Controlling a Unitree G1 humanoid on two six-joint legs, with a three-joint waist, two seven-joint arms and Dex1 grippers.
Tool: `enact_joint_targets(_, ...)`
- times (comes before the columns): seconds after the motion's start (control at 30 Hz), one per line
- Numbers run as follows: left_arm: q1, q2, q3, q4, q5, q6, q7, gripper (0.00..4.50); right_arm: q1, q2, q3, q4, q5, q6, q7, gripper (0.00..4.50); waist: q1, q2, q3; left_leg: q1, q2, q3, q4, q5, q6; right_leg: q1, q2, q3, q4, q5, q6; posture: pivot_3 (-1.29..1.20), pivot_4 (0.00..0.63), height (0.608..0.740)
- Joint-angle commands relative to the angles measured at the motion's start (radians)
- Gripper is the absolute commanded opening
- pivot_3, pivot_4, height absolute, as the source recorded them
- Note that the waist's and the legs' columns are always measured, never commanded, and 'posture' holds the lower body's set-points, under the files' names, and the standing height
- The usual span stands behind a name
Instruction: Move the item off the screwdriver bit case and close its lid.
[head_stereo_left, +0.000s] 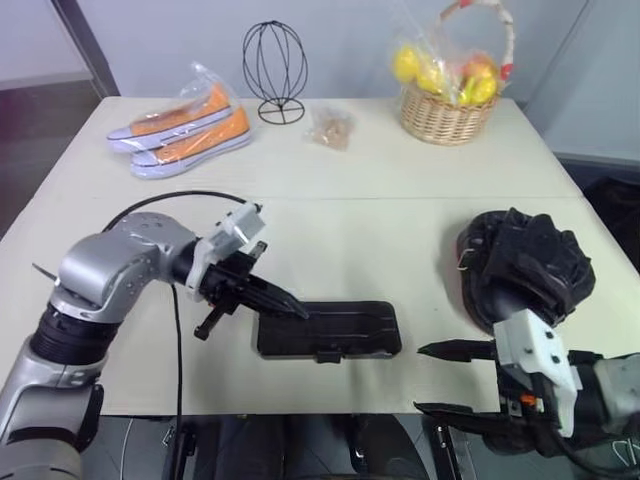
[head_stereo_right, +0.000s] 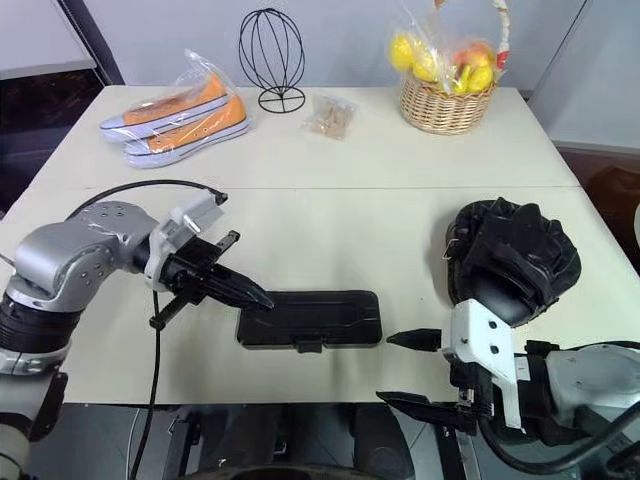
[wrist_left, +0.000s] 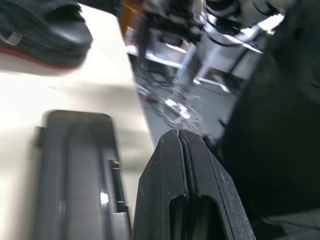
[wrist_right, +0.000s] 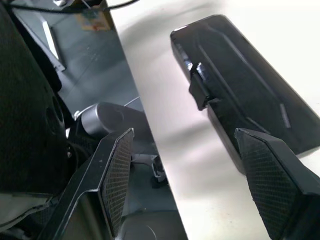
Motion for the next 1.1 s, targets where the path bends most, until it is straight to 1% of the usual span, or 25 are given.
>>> enact_joint_targets(0.03,-0.092,-0.059,-0.034,0.2,0.152,-0.18,0.062,0.0,-0.031,0.001,0.099,-0.036,-0.055,-0.042,-0.068,3.35,0.001,-0.001,0.0,0.0,0.0,0.0,0.0,0.0,0.0,0.0,0.0,0.0,0.0,0.0,0.0,0.0,0.15,0.74)
enact_joint_targets(0.1,-0.138,-0.103,-0.054,0.334,0.237,-0.294,0.093,0.0,-0.061,0.022,0.145,-0.034,-0.05,-0.03,-0.129,2.82,-0.001,-0.001,0.0,0.0,-0.001,0.0,0.001,0.0,0.0,0.0,0.0,0.0,0.0,0.0,0.0,0.0,0.15,0.74)
enact_joint_targets(0.13,-0.168,-0.127,-0.067,0.418,0.27,-0.342,0.089,0.0,-0.081,0.024,0.169,-0.018,-0.044,-0.033,-0.129,2.42,-0.002,-0.001,0.0,0.0,-0.001,0.0,0.001,0.0,0.0,0.0,0.0,0.0,0.0,0.0,0.0,0.0,0.15,0.74)
enact_joint_targets(0.23,-0.243,-0.199,-0.135,0.669,0.403,-0.535,0.07,0.0,-0.144,0.026,0.314,0.007,-0.107,-0.046,-0.158,0.95,-0.004,-0.001,0.0,-0.001,-0.002,0.001,0.0,0.0,0.0,-0.002,0.0,0.0,0.0,0.001,0.001,0.0,0.15,0.74)
enact_joint_targets(0.27,-0.255,-0.219,-0.155,0.727,0.436,-0.588,0.058,0.0,-0.161,0.032,0.368,0.009,-0.134,-0.046,-0.179,0.36,-0.004,-0.001,0.0,-0.002,-0.002,0.001,0.0,0.0,0.0,-0.002,0.001,0.0,0.0,0.001,0.002,0.0,0.15,0.74)
enact_joint_targets(0.3,-0.263,-0.238,-0.177,0.77,0.463,-0.632,0.035,0.0,-0.176,0.039,0.42,0.008,-0.153,-0.049,-0.191,0.03,-0.004,-0.001,0.0,-0.003,-0.003,0.001,0.0,0.0,0.0,-0.003,0.001,0.0,0.0,0.001,0.002,0.0,0.15,0.74)
enact_joint_targets(0.4,-0.262,-0.282,-0.224,0.831,0.525,-0.723,-0.003,0.0,-0.214,0.059,0.551,-0.001,-0.208,-0.046,-0.237,0.03,-0.003,-0.001,0.0,-0.01,-0.002,0.0,0.001,0.0,0.0,-0.01,0.001,0.0,0.001,0.002,0.003,0.0,0.15,0.74)
enact_joint_targets(0.47,-0.25,-0.3,-0.253,0.829,0.556,-0.758,-0.028,0.0,-0.247,0.074,0.659,-0.003,-0.284,-0.039,-0.288,0.03,-0.003,-0.001,0.0,-0.017,-0.002,0.0,0.002,0.0,0.0,-0.018,0.0,0.0,0.004,0.003,0.003,0.0,0.15,0.74)
enact_joint_targets(0.6,-0.232,-0.317,-0.279,0.822,0.598,-0.809,-0.05,0.0,-0.307,0.104,0.816,0.017,-0.404,-0.04,-0.357,0.03,-0.005,-0.001,0.0,-0.017,-0.002,0.0,0.002,0.0,0.0,-0.019,0.0,0.0,0.004,0.003,0.003,0.0,0.15,0.74)
enact_joint_targets(0.63,-0.221,-0.322,-0.285,0.811,0.605,-0.817,-0.055,0.0,-0.344,0.126,0.876,0.049,-0.466,-0.049,-0.386,0.03,-0.006,-0.001,0.0,-0.017,-0.002,0.0,0.002,0.0,0.0,-0.019,0.0,0.0,0.004,0.003,0.003,0.0,0.15,0.74)
enact_joint_targets(0.73,-0.198,-0.337,-0.292,0.78,0.614,-0.814,-0.069,0.0,-0.416,0.179,0.991,0.119,-0.588,-0.059,-0.441,0.03,-0.005,-0.001,0.0,-0.017,-0.002,0.0,0.002,0.0,0.0,-0.019,0.001,0.0,0.004,0.003,0.003,0.0,0.15,0.74)
enact_joint_targets(0.8,-0.18,-0.353,-0.3,0.745,0.612,-0.794,-0.08,0.0,-0.465,0.21,1.065,0.179,-0.699,-0.068,-0.495,0.03,-0.005,-0.001,0.0,-0.017,-0.002,0.0,0.002,0.0,0.0,-0.019,0.001,0.0,0.004,0.003,0.003,0.0,0.15,0.74)
enact_joint_targets(0.9,-0.151,-0.362,-0.316,0.697,0.615,-0.782,-0.093,0.0,-0.487,0.244,1.099,0.214,-0.798,-0.065,-0.561,0.03,-0.003,-0.001,-0.001,-0.017,-0.002,0.0,0.002,0.0,0.0,-0.019,0.001,-0.001,0.004,0.003,0.003,0.0,0.15,0.74)
enact_joint_targets(1.1,-0.101,-0.371,-0.339,0.612,0.614,-0.737,-0.116,0.0,-0.473,0.233,1.161,0.246,-1.007,-0.117,-0.65,0.03,-0.007,-0.001,-0.001,-0.015,-0.002,0.0,0.002,0.0,0.0,-0.017,0.001,0.0,0.005,0.003,0.003,0.0,0.15,0.74)
